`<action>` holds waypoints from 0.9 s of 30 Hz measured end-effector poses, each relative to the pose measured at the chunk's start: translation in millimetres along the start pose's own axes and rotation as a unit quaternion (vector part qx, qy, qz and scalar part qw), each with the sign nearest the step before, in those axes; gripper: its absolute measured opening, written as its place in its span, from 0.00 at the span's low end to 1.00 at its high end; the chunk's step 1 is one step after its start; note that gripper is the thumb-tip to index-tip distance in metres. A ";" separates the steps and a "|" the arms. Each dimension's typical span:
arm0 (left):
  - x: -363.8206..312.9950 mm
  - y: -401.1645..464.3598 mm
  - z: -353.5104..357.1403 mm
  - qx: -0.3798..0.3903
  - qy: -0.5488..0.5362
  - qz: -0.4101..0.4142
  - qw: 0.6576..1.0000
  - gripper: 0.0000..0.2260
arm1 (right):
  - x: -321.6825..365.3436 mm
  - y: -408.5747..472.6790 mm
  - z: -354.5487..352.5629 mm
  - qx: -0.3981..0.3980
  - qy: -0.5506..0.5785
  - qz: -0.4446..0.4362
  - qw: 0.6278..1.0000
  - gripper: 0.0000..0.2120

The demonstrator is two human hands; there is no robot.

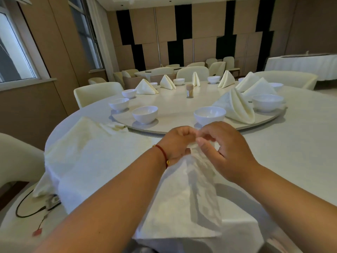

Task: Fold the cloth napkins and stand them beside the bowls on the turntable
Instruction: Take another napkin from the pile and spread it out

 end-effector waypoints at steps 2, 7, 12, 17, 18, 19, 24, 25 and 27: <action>4.0 -2.2 7.2 0.001 0.047 -0.001 0.999 0.06 | -5.5 -6.0 10.0 0.139 0.027 0.041 0.989 0.15; 36.1 -24.7 -14.0 -0.063 0.259 -0.051 0.962 0.09 | -34.5 -43.5 31.5 0.388 0.005 0.098 0.917 0.20; 36.6 -64.4 -32.8 -0.067 0.334 -0.029 0.940 0.06 | -50.2 -63.9 24.6 0.432 0.041 0.110 0.894 0.30; 35.4 -113.9 1.9 0.099 0.410 0.016 0.907 0.23 | -34.5 -79.7 19.1 0.459 -0.017 0.055 0.887 0.32; 35.5 -120.3 10.1 0.109 0.448 0.051 0.886 0.23 | -29.9 -81.8 20.6 0.454 -0.030 0.038 0.890 0.32; 35.2 -124.7 17.6 0.111 0.483 0.096 0.863 0.24 | -25.6 -83.1 22.4 0.448 -0.037 0.025 0.893 0.31; 34.6 -130.5 30.4 0.080 0.497 0.223 0.835 0.15 | -13.5 -84.8 25.1 0.410 -0.029 -0.007 0.911 0.26; 34.0 -130.3 29.6 0.072 0.486 0.223 0.842 0.13 | -12.6 -85.1 24.6 0.402 -0.027 -0.010 0.915 0.25; 32.9 -130.2 28.8 0.063 0.460 0.216 0.859 0.10 | -12.6 -86.1 24.0 0.390 -0.020 -0.007 0.920 0.23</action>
Point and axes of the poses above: each hand's wrist, its own y-axis towards the middle knuckle, its own z-axis out of the palm, x = y × z, the point moved 6 cm from there along y, towards the middle knuckle, and after that the axes turned 6 degrees about x, right-handed, at the moved point
